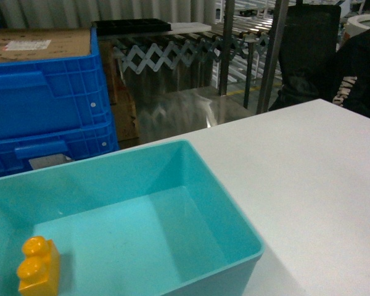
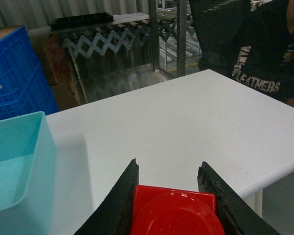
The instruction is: Pick red block from blue box to shelf
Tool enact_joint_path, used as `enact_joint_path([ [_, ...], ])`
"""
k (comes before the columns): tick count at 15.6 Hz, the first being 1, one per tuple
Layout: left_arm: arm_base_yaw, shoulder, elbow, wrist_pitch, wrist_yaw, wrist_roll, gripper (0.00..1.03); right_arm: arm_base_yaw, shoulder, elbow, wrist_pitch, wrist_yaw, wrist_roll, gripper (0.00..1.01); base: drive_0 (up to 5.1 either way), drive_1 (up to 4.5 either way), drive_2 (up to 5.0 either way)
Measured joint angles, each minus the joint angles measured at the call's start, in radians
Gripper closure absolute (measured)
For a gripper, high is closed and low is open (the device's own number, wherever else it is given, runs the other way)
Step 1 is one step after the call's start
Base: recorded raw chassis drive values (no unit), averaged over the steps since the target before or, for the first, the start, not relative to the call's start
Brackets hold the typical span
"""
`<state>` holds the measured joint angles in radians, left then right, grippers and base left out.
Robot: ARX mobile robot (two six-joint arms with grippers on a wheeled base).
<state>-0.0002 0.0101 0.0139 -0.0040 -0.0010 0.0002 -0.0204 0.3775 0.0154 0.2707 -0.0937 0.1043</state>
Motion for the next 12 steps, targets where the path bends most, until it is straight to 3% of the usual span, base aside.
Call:
enact_joint_path([
  [12, 0.0, 0.0, 0.0, 0.0, 0.0, 0.0, 0.05, 0.0, 0.0, 0.0, 0.0, 0.0, 0.0, 0.72, -1.6, -1.63, -1.6],
])
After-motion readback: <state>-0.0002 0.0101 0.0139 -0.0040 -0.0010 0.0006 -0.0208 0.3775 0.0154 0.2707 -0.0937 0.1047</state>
